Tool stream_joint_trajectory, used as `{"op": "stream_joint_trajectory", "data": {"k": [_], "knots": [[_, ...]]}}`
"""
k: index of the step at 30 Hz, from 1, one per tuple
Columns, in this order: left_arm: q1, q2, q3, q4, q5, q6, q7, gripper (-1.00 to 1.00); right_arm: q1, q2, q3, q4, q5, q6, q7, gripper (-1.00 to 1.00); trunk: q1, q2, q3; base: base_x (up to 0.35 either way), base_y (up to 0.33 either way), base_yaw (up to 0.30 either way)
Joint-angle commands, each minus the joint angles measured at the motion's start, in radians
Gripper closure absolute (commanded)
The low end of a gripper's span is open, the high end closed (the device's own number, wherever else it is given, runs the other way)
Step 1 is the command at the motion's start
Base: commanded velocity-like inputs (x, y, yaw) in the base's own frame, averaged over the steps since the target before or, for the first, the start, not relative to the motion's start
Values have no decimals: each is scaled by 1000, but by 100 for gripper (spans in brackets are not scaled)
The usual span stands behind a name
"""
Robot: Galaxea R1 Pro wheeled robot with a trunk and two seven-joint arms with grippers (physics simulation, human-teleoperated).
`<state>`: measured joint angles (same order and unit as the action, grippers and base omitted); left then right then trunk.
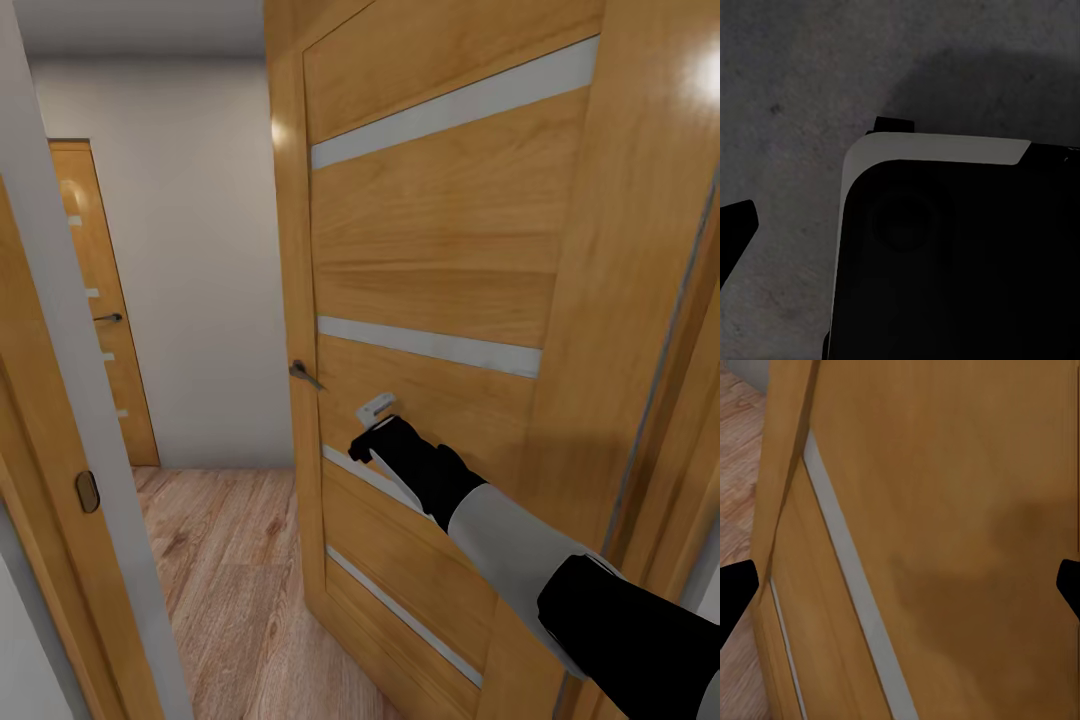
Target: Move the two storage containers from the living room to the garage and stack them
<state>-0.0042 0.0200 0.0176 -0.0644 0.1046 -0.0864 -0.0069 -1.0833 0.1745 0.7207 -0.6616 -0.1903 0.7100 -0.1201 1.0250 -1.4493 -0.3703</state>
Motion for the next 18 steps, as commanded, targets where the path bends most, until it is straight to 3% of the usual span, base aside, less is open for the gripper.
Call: {"op": "stream_joint_trajectory", "data": {"k": [1,4,7,13,18], "knots": [[0,0,1,0,9,-3,-1,-100,-1,0,5,-2,-8,2,-11,-100,0,-1,-1,0,0,0],[0,0,1,0,9,-3,-1,-100,-1,0,9,-5,-6,0,-16,-100,0,-1,-1,0,0,0],[0,0,1,1,9,-2,-1,-100,-1,0,23,-11,-2,-1,-65,-100,0,-1,-1,67,0,0],[0,1,1,0,9,-1,-2,-100,-1,0,31,-63,-3,-2,-191,-100,0,-1,-1,268,0,0],[0,1,1,0,9,-2,-2,-100,-1,0,33,-72,-2,-1,-208,-100,0,-1,-1,188,0,0]]}}
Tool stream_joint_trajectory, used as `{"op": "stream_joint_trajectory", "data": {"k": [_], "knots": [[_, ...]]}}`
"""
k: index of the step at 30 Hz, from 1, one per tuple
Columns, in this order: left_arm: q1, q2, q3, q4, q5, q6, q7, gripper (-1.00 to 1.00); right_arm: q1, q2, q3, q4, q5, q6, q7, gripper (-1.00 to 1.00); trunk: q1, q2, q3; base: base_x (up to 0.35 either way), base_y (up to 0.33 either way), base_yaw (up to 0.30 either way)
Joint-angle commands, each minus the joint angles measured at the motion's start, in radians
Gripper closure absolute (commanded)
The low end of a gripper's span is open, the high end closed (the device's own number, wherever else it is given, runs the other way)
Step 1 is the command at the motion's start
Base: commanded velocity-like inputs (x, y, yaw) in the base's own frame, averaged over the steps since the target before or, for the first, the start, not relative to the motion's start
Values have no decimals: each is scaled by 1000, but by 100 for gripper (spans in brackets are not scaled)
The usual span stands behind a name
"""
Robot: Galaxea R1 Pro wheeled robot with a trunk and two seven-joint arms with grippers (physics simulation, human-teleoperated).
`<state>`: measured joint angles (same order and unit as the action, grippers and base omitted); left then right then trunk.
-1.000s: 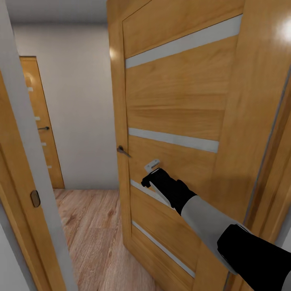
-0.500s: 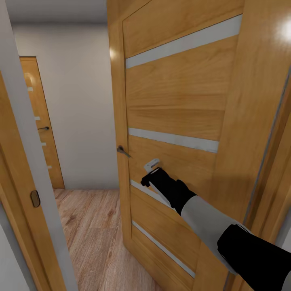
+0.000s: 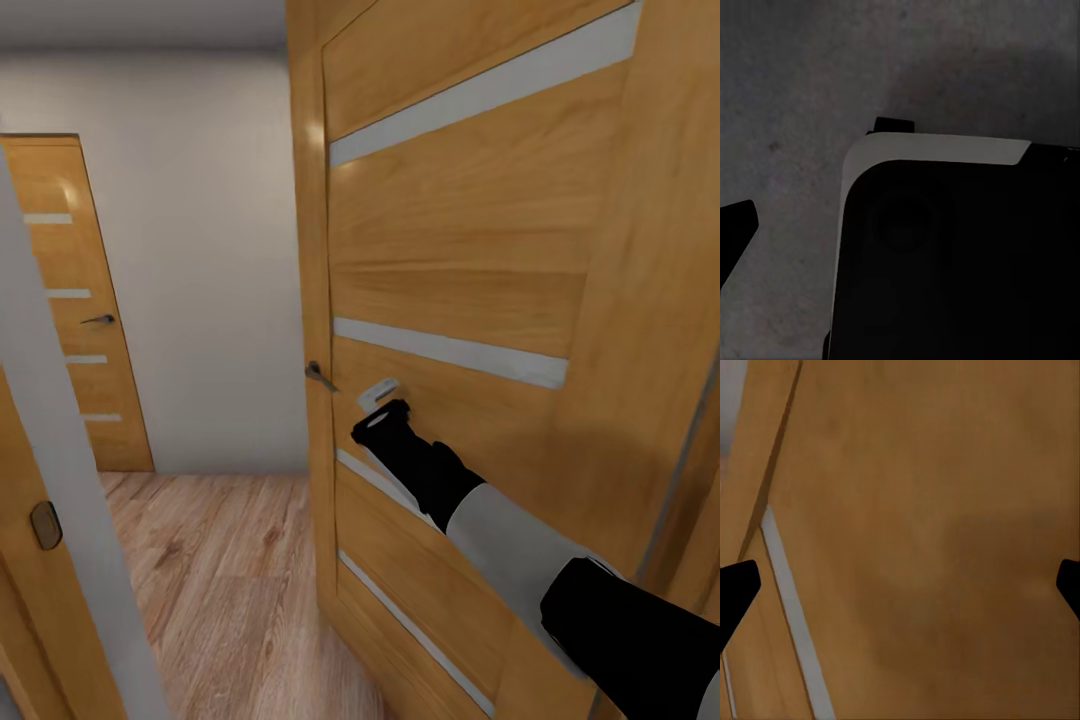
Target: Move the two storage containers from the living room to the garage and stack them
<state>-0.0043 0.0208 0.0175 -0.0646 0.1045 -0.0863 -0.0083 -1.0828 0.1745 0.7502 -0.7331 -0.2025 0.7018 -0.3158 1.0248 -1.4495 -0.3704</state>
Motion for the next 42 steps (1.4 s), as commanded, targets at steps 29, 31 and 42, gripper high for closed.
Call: {"op": "stream_joint_trajectory", "data": {"k": [29,31,42], "knots": [[0,-1,0,0,9,-1,-1,-100,-2,0,74,-101,-3,31,-17,-100,0,-1,-1,35,0,0],[0,-1,0,0,10,0,-1,-100,-2,0,76,-73,-3,31,-17,-100,0,-1,-1,257,0,0],[0,-1,1,0,9,-1,-1,-100,-2,0,72,36,-1,26,-19,-100,0,-1,-1,236,0,0]]}}
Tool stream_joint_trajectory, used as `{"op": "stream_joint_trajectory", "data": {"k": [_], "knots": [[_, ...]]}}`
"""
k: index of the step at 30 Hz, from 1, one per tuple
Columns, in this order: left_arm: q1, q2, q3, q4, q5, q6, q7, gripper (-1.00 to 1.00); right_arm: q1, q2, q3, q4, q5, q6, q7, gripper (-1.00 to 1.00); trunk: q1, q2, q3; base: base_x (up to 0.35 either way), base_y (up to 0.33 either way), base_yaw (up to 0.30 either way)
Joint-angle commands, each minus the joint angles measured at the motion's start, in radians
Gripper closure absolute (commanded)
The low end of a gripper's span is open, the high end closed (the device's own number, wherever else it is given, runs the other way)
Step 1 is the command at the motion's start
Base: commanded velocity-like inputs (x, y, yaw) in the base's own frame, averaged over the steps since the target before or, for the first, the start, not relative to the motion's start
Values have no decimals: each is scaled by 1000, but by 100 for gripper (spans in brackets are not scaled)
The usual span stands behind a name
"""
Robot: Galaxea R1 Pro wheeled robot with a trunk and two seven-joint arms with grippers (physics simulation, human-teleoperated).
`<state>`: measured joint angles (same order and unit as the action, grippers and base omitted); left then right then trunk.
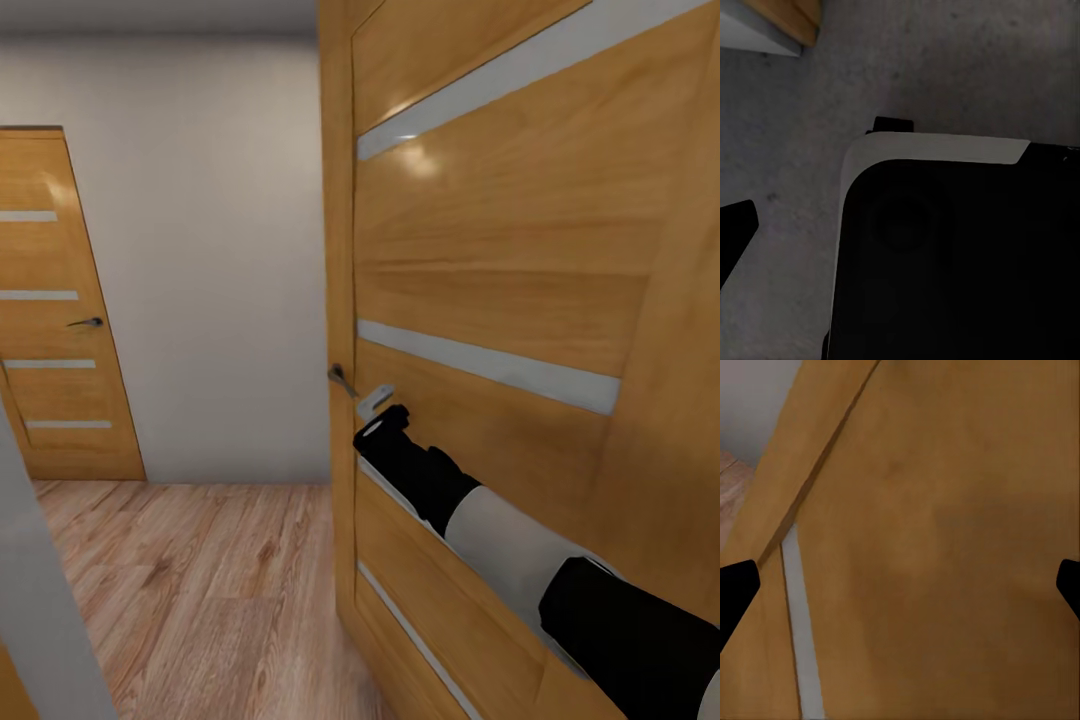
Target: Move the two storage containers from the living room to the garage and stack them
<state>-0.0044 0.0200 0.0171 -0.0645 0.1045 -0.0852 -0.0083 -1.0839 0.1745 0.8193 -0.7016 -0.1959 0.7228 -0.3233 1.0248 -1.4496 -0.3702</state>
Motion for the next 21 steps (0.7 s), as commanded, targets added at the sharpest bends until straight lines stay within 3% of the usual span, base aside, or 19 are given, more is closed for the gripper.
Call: {"op": "stream_joint_trajectory", "data": {"k": [1,8,13,21], "knots": [[0,0,1,0,9,-2,-1,-100,-2,0,1,17,-8,4,-11,-100,0,0,-1,41,0,0],[0,0,1,0,9,-3,0,-100,-10,0,-11,71,-8,-2,-13,-100,0,0,-1,10,0,0],[0,0,1,0,9,-4,-1,-100,-52,0,-60,134,-8,-5,-13,-100,0,0,-1,0,0,0],[0,0,1,0,9,-4,-1,-100,-69,0,-66,165,-7,-7,-13,-100,0,0,-1,0,0,0]]}}
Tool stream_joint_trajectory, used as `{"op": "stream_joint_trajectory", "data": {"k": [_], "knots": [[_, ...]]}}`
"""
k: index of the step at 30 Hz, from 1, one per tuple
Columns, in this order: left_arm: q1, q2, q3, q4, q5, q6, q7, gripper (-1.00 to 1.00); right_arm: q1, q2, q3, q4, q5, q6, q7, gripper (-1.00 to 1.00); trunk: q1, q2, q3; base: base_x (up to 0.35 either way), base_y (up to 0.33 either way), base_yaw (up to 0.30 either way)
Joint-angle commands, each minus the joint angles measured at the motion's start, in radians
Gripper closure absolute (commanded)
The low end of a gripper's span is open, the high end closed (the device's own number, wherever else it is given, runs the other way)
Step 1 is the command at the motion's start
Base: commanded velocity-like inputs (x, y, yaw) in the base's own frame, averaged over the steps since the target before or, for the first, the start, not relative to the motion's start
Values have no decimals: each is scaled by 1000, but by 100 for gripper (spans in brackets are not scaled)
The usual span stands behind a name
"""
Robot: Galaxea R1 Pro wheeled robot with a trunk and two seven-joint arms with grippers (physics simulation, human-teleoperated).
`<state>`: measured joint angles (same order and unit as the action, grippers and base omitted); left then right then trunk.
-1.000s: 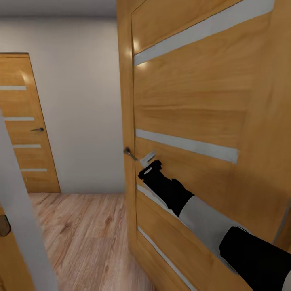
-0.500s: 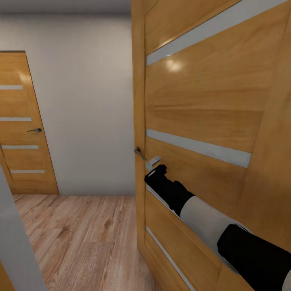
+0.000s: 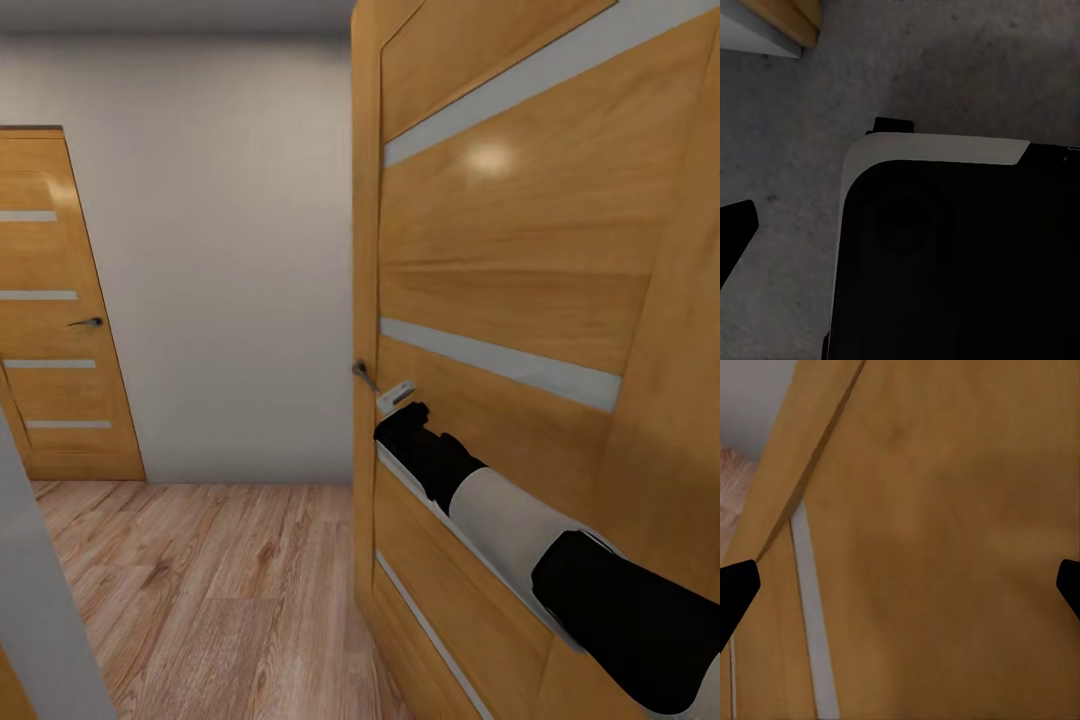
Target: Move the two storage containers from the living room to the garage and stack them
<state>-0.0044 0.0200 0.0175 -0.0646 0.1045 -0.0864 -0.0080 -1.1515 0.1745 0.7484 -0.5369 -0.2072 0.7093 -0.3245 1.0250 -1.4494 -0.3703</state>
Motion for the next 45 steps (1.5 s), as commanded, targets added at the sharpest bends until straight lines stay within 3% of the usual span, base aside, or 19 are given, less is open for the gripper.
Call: {"op": "stream_joint_trajectory", "data": {"k": [1,11,19,30,37,40,45], "knots": [[0,0,1,0,9,-3,-1,-100,-2,0,5,-1,5,7,-11,-100,0,-1,-1,0,0,0],[0,0,1,0,9,-3,0,-100,-3,0,5,1,7,8,-21,-100,0,-1,-1,0,0,0],[0,0,1,0,9,-3,0,-100,-90,0,-38,177,-8,-49,-16,-100,0,-1,-1,0,0,0],[0,0,1,0,9,-3,0,-100,-101,0,-43,197,-10,-63,-15,-100,0,-1,-1,0,0,0],[0,0,1,0,9,-3,0,-100,-100,0,-42,151,-5,-57,-19,-100,0,-1,-1,0,0,0],[0,0,1,0,9,-3,0,-100,-98,0,-44,49,-9,-45,-13,-100,0,-1,-1,0,0,0],[0,0,1,0,9,-3,-1,-100,-75,0,-46,-30,-13,-3,2,-100,0,-1,-1,0,0,0]]}}
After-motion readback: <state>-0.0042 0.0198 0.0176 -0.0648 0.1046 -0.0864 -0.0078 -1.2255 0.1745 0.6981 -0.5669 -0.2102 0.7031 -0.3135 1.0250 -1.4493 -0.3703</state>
